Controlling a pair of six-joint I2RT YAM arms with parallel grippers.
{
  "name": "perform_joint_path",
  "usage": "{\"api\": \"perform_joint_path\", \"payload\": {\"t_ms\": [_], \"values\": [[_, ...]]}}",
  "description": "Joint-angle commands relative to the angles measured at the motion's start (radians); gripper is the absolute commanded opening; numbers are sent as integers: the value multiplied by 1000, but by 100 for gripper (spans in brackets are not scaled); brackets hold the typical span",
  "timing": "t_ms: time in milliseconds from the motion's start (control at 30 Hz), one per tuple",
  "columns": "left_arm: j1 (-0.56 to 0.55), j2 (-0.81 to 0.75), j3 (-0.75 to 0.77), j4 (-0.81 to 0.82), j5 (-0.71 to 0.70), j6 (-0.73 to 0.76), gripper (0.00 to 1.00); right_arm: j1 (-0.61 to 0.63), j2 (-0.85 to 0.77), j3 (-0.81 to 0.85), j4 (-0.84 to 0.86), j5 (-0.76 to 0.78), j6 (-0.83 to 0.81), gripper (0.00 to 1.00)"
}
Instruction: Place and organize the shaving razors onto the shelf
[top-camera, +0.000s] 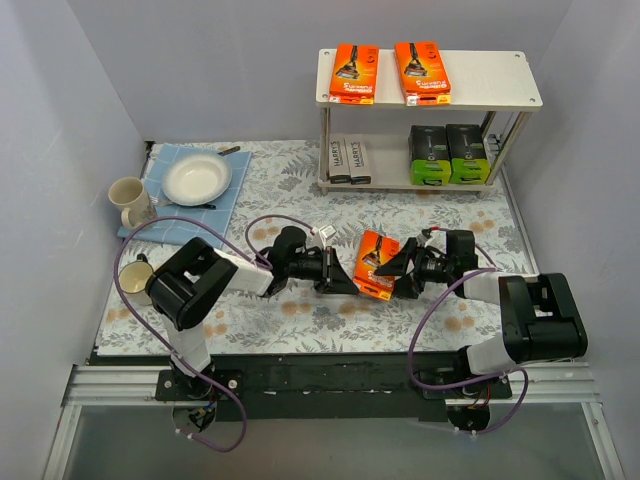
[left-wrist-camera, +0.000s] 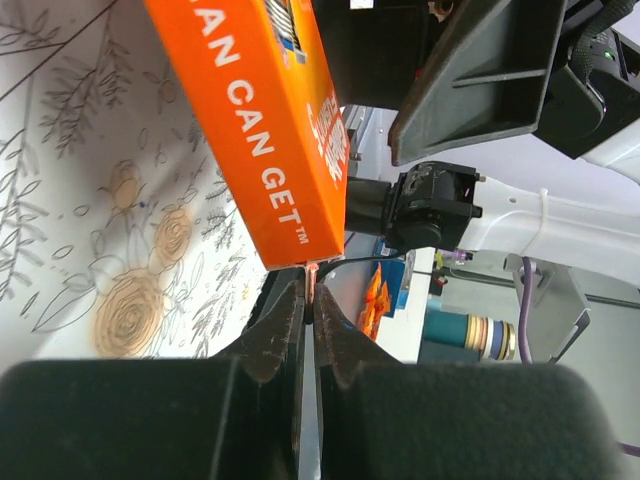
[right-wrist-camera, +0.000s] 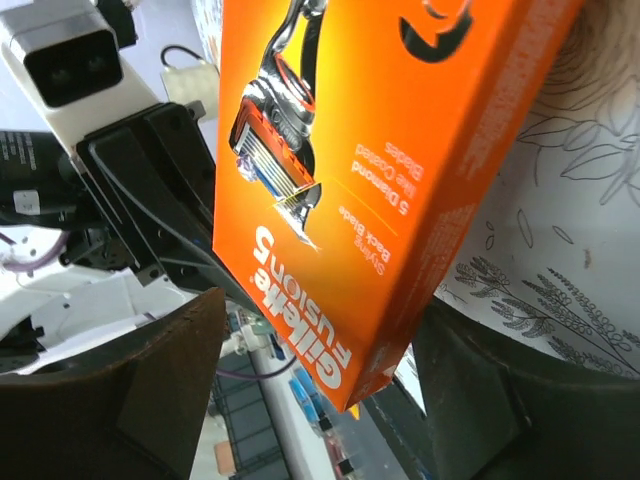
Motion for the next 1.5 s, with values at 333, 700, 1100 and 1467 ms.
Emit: {"api": "perform_joint_path", "payload": {"t_ms": [333, 700, 1100, 1467], "values": [[-66, 99, 144, -26, -43, 42, 0, -19, -53, 111, -81, -98, -117, 52], [-92, 94, 187, -57, -56, 88, 0, -85, -40, 127, -117, -96, -153, 36], [50, -212, 219, -713, 58, 827, 43, -239, -208, 403, -472, -222, -440, 17], [148, -341, 270, -895, -3, 1013, 46, -354, -269, 765, -559, 17, -503, 10]]}}
